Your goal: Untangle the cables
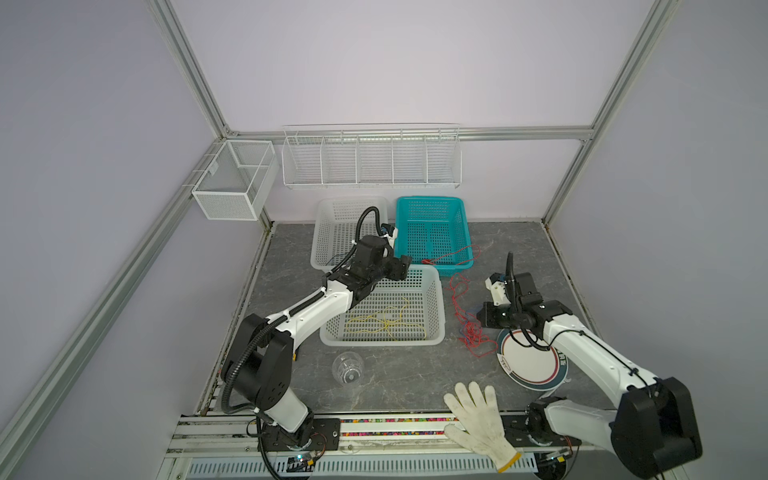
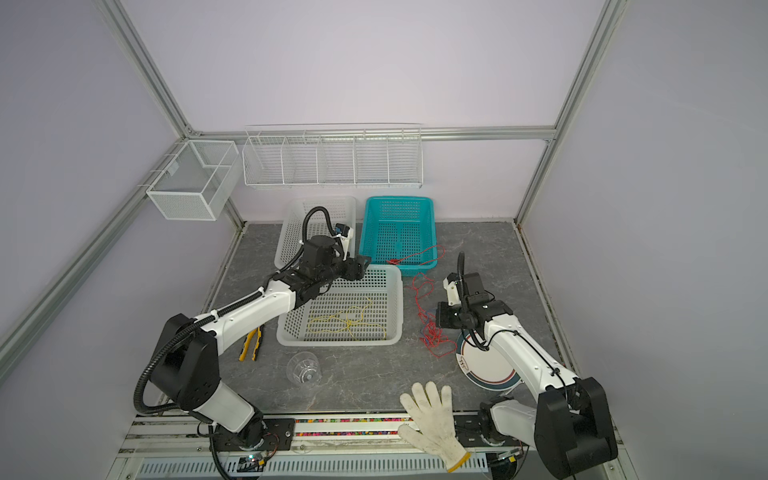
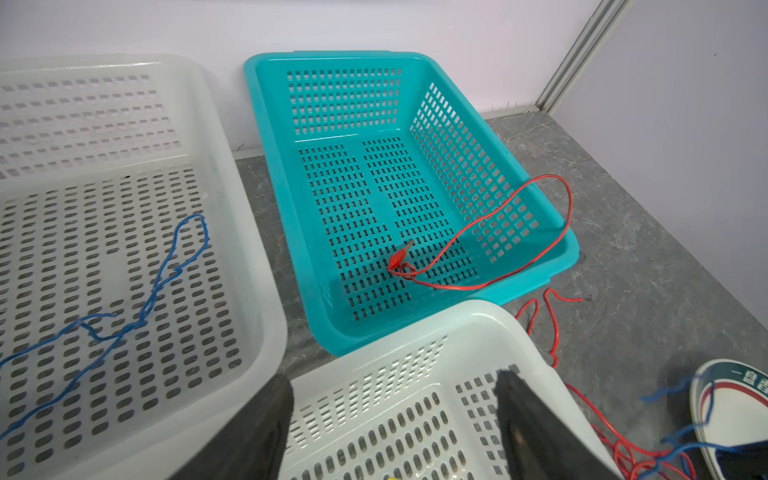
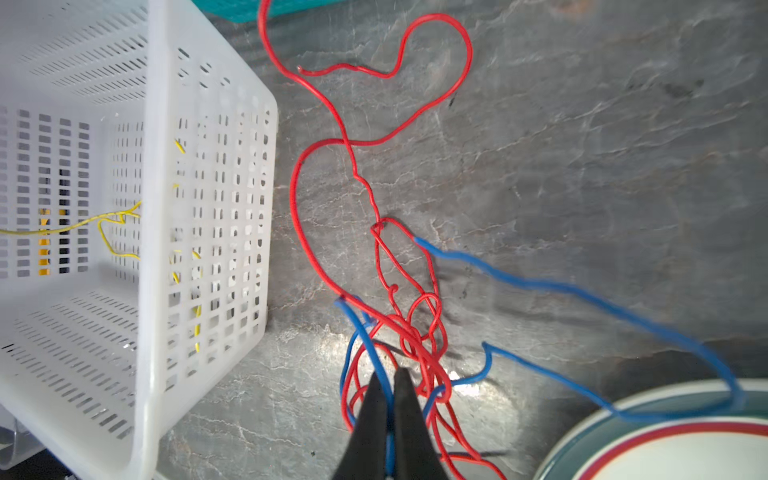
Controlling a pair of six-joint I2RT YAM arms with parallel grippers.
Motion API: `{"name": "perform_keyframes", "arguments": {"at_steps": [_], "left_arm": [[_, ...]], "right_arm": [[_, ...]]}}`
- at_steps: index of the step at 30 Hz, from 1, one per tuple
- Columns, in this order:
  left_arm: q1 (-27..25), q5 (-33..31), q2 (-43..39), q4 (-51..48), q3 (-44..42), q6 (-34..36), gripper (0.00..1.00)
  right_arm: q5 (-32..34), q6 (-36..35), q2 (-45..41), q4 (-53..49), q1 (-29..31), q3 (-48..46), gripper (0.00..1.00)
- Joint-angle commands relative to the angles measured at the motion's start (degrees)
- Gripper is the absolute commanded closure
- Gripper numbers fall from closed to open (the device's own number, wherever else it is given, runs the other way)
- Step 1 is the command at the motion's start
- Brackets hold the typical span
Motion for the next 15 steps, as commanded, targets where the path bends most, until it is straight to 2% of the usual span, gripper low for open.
{"name": "perform_keyframes", "arguments": {"at_steps": [1, 5, 15], "left_arm": [[-0.91, 2.41, -1.55, 1.26, 0.01, 0.49, 0.23], [-2.55, 4.27, -2.09, 1.92, 0.05, 2.05, 0.23], [-11.51, 9.18, -1.37, 1.36, 1.68, 12.24, 0.22]], "right_arm": [[1.70, -3.60, -4.27, -2.23, 0.24, 3.98, 0.93], [0.42, -4.77, -7.17, -3.59, 0.25, 7.73, 0.93], [-2.72, -4.34, -7.71, -3.98, 0.20, 10.47, 0.93]]}}
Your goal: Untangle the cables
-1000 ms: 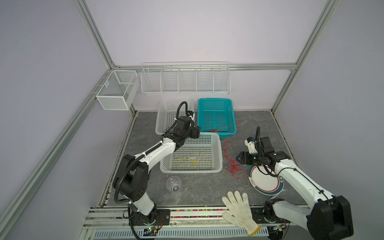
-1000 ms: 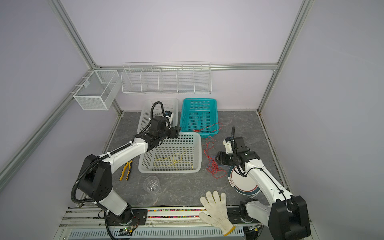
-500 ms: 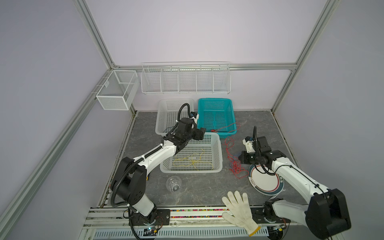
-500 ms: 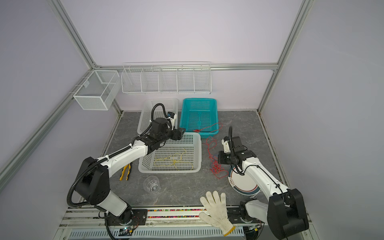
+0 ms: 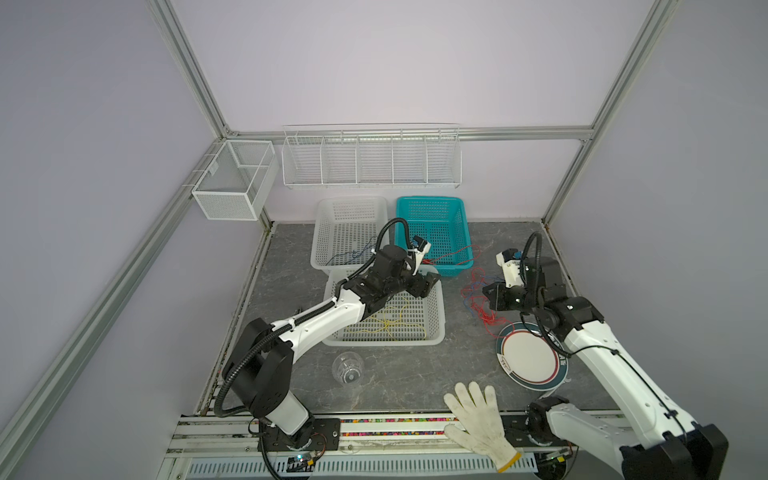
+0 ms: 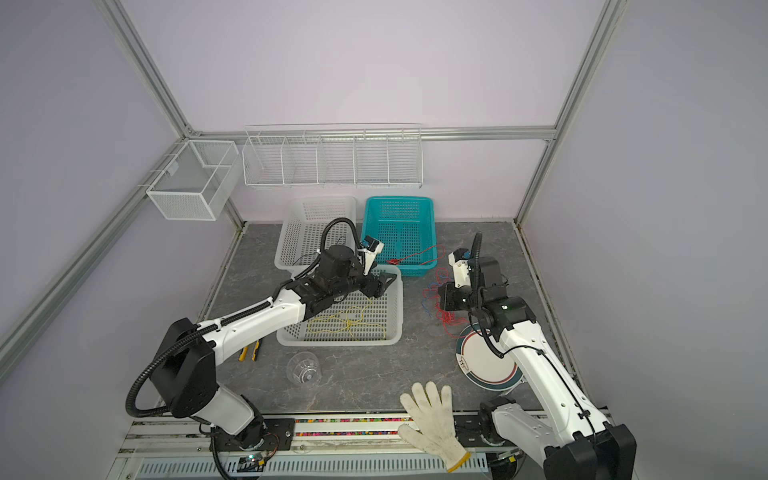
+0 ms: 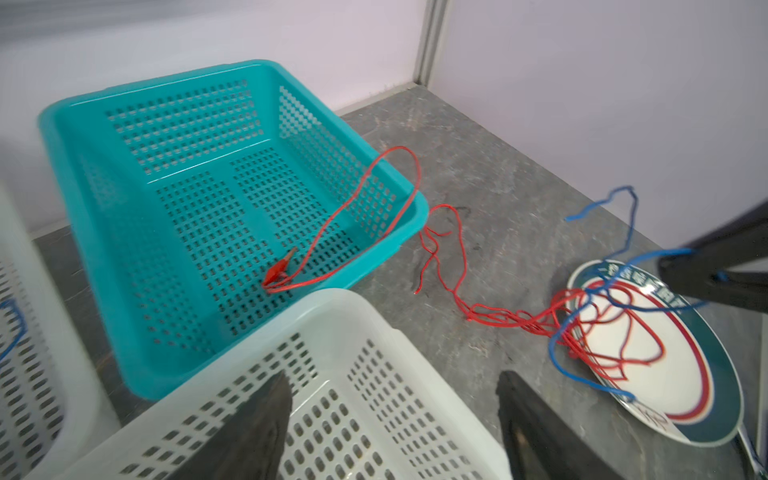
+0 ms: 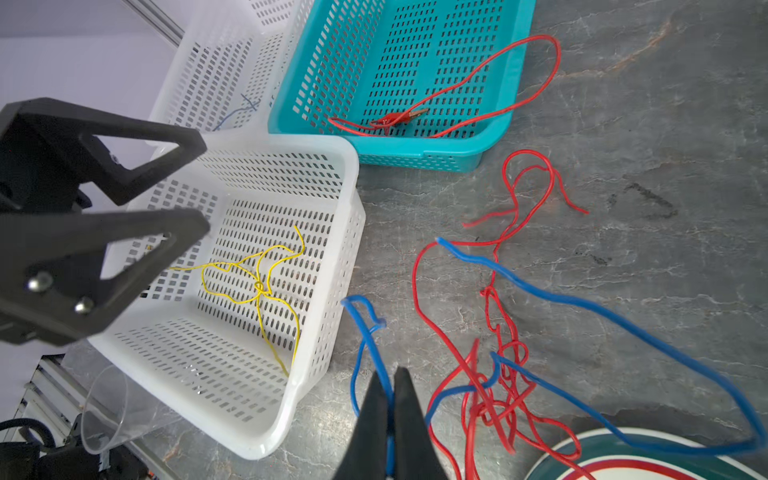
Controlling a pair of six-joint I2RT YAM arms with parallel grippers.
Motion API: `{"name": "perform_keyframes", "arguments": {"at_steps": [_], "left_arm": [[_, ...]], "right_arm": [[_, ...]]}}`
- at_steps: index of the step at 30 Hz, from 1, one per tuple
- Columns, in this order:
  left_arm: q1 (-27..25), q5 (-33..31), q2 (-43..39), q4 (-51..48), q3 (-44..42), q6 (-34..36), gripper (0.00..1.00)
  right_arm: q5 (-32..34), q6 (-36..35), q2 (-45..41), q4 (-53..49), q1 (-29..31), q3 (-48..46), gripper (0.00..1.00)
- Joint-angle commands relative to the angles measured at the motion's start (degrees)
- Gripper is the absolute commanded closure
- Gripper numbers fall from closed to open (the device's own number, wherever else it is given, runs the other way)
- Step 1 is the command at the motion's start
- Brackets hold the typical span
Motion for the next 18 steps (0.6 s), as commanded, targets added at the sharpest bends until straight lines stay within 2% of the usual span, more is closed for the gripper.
{"name": "perform_keyframes", "arguments": {"at_steps": [1, 6, 12, 18], "left_arm": [[-1.53, 3.75, -0.13, 1.21, 1.55, 4.16, 0.22], [-2.99, 9.05, -0.18, 6.12, 0.24, 4.35, 0.22], [-4.25, 9.23, 1.56, 6.43, 1.30, 6.21, 0.22], [-4.77, 11.69, 4.02, 5.87, 2.95, 5.77, 0.23]], "right_arm": [[-2.22, -1.05, 0.15, -0.64, 0.21, 0.74, 0.93], [-3.47, -1.54, 0.92, -0.41, 0.14, 0.66, 0.93], [-7.97, -1.99, 1.12, 1.19, 0.21, 0.61, 0.93], [-9.17, -1.97, 1.03, 2.27, 0.16, 0.48, 0.93]]}}
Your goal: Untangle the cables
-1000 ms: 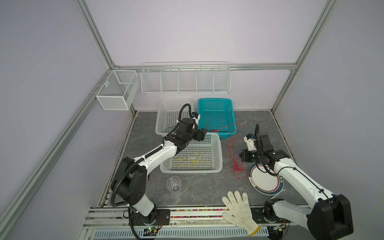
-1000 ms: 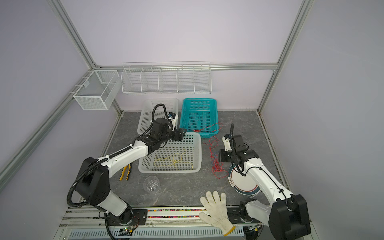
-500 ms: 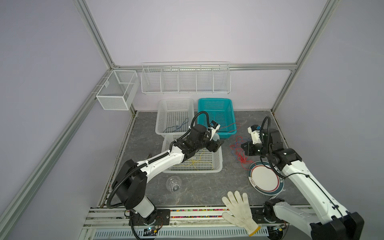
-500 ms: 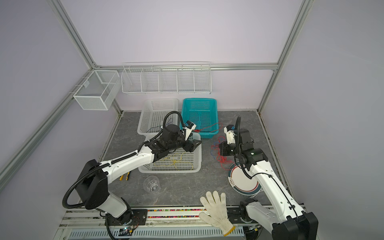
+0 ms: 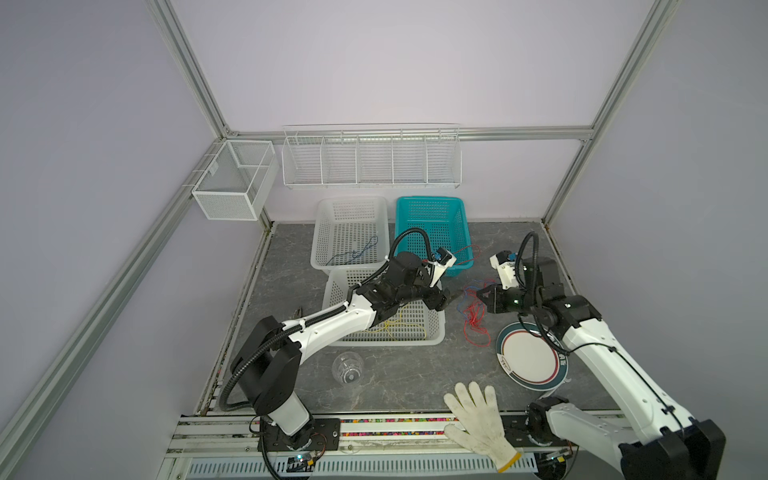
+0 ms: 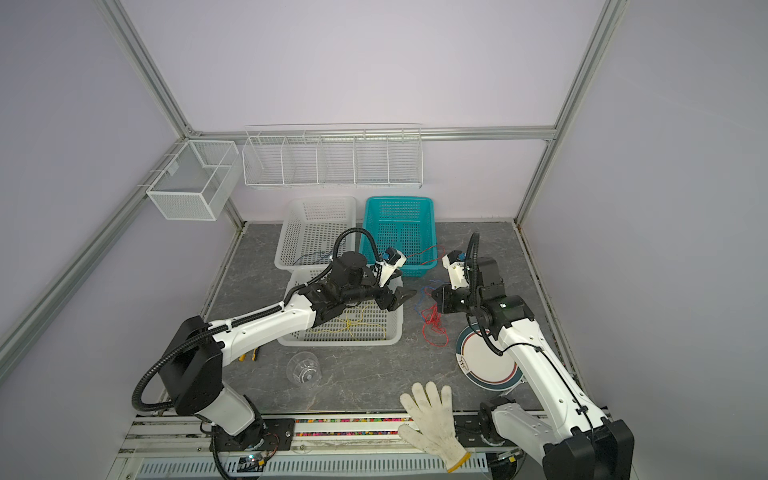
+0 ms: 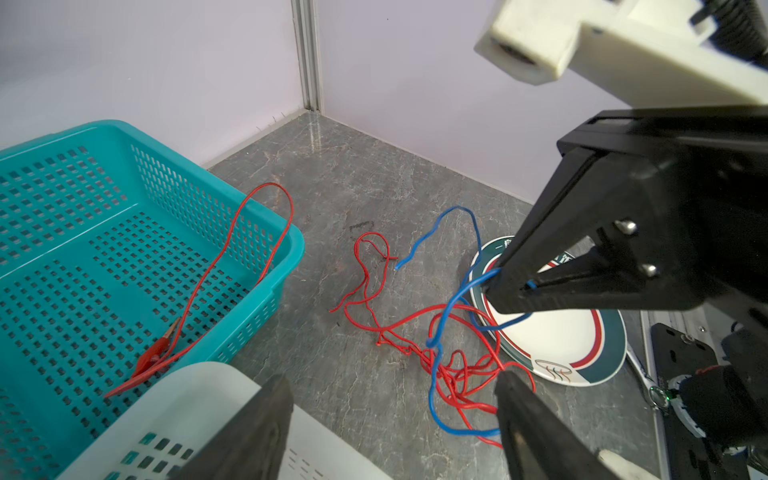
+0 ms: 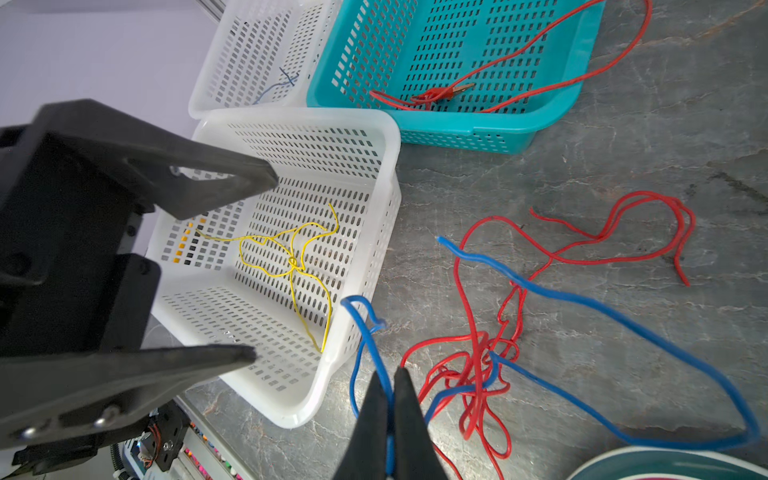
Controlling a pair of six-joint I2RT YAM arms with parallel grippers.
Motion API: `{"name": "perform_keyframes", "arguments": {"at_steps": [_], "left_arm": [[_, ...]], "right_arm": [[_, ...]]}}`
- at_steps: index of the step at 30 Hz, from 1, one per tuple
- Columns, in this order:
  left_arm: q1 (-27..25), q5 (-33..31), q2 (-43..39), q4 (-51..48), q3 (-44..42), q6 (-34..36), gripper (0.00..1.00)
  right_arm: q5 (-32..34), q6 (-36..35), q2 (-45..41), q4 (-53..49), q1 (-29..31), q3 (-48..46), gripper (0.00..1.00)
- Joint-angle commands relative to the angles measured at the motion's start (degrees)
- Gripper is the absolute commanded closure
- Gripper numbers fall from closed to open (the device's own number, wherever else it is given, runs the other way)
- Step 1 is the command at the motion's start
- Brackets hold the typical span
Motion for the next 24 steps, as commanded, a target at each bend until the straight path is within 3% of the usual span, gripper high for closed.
{"name": "perform_keyframes", "arguments": {"at_steps": [1, 5, 9, 15, 20, 22, 24], "left_arm": [[-0.67, 2.63, 1.64, 0.83, 2.30, 0.94, 0.23], [-1.76, 3.28, 3.35, 0.95, 3.70, 1.02, 0.25], [-2.34, 2.88, 5.36, 1.04, 5.27, 0.45, 0.36], [-2.60, 3.94, 7.02, 2.41, 6.11, -1.03, 0.66], [-2.69, 5.43, 7.24, 3.55, 6.20, -1.99, 1.00], [-2.74, 5.10, 7.25, 3.67, 6.15, -2.36, 1.00], [-2.72, 3.83, 7.23, 3.62, 6.21, -2.91, 1.00]], "right_arm": [[-3.17, -1.10, 0.14, 2.75, 0.21, 0.43, 0.93], [-4.36, -0.66, 0.40, 3.87, 0.25, 0.29, 0.93], [-6.20, -0.57, 0.40, 4.92, 0.22, 0.19, 0.93], [-6.29, -0.57, 0.23, 5.30, 0.22, 0.18, 0.93], [-6.28, -0.06, 0.83, 6.28, 0.27, -0.04, 0.93], [-5.33, 0.17, 1.17, 6.33, 0.24, 0.01, 0.90], [-2.90, 0.24, 1.28, 5.61, 0.29, 0.25, 0.79]]}}
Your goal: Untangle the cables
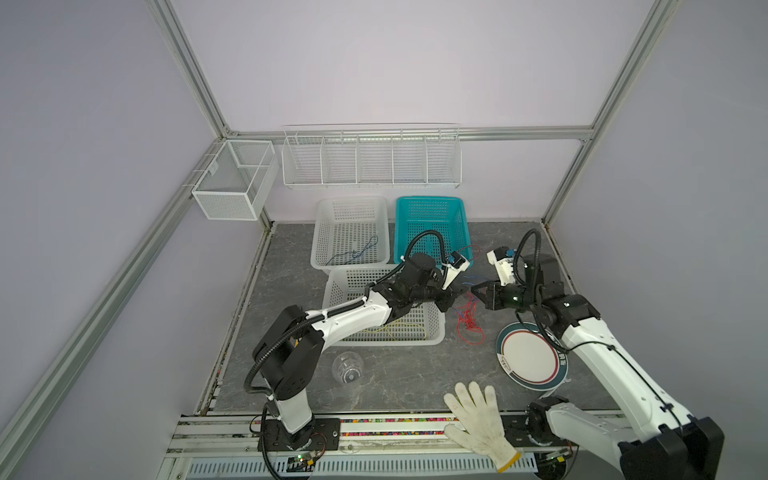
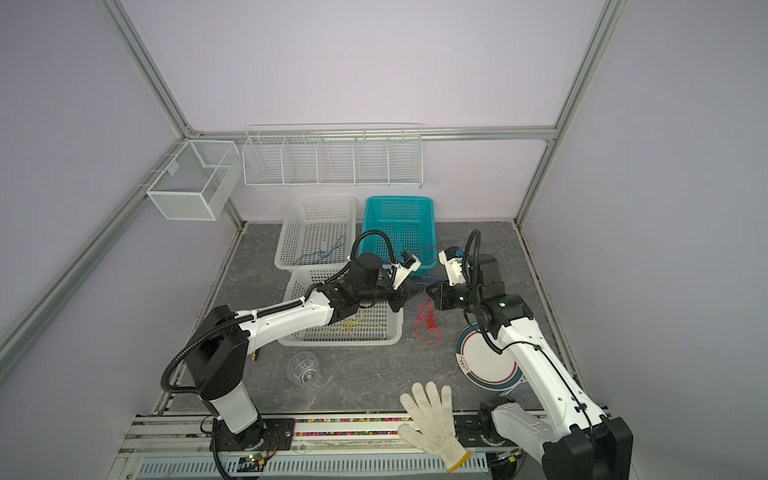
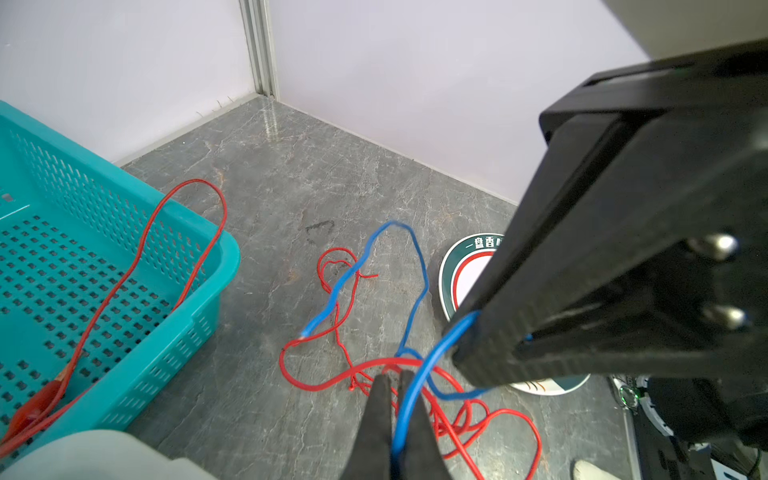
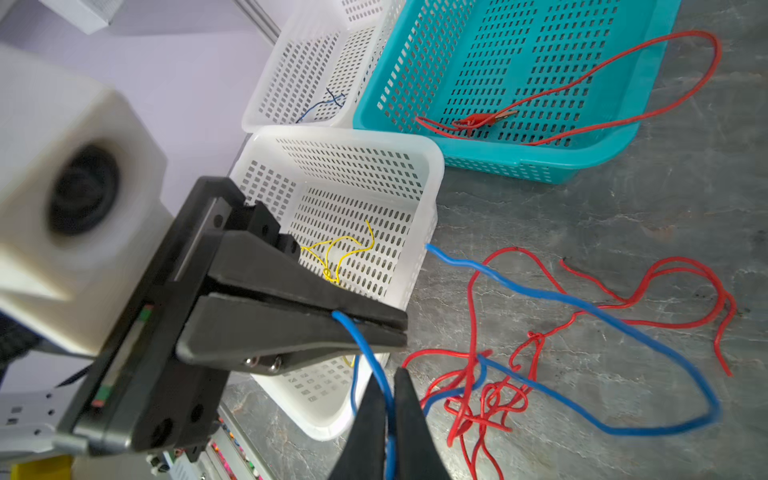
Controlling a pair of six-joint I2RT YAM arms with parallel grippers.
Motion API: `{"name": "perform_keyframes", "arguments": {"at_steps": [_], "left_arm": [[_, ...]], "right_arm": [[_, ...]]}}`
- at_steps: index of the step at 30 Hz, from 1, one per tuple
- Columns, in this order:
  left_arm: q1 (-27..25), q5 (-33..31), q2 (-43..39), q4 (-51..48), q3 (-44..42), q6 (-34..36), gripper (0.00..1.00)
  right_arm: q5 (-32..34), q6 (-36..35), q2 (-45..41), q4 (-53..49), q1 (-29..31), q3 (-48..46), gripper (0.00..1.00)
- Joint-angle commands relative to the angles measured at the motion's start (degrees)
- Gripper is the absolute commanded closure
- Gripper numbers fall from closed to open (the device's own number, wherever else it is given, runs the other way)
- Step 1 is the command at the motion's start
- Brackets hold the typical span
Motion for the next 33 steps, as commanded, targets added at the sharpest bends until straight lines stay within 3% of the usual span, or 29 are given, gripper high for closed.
{"name": "perform_keyframes", "arguments": {"at_steps": [1, 3, 8, 12, 19, 26, 33], "left_arm": [[-0.39, -1.08, 0.49, 1.54, 1.84, -1.20, 1.00], [-0.39, -3.45, 0.50, 1.16, 2.08, -2.25, 1.00], [-0.40, -4.09, 0.85, 1.41, 2.56, -4.25, 1.00], [-0.38, -4.09, 1.64, 0.95, 3.91, -5.60, 1.00], [-0.38, -3.85, 2.18, 0.53, 5.38, -7.00, 1.00], [-0.39, -3.55, 1.67, 0.80, 4.91, -8.13, 1.00], [-0.42, -1.64, 1.10, 2.12, 4.89, -10.01, 1.00]], "right_arm": [[3.23, -0.24, 0.29, 0.35, 0.28, 0.36, 0.74], [6.57, -0.61, -0.43, -1.00, 0.21, 0.36, 0.60], [18.04, -0.53, -2.86, -4.92, 0.25, -0.82, 0.38], [18.78, -0.04, -3.98, -5.93, 0.29, -3.16, 0.37], [12.16, 3.66, -4.34, -0.60, 0.24, -10.11, 0.46], [11.44, 4.60, -7.06, 3.71, 0.21, -11.85, 0.43], [9.57, 6.61, -3.83, 10.00, 0.28, -13.54, 0.44]]}}
